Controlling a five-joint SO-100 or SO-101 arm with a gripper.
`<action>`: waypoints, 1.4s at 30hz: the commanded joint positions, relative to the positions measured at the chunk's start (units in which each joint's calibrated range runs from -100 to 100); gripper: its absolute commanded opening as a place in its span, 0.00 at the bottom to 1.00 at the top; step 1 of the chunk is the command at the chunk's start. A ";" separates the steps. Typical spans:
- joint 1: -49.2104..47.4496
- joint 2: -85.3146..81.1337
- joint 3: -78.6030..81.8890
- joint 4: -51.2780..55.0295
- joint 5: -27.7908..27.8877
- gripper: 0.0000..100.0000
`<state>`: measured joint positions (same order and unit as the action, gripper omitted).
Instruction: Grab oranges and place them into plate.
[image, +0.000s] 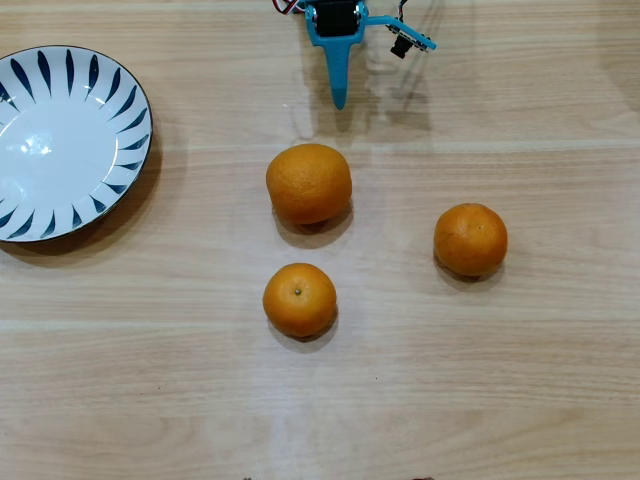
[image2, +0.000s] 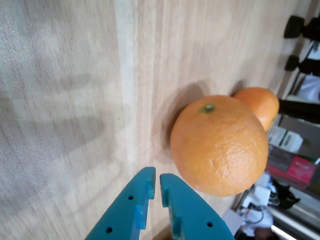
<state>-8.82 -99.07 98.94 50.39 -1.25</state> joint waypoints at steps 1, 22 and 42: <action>-0.29 -0.42 0.88 -0.15 0.47 0.02; -0.29 36.94 -41.13 2.86 0.05 0.02; 1.81 88.08 -121.89 43.94 -20.86 0.02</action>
<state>-7.13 -15.28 -12.35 93.02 -16.33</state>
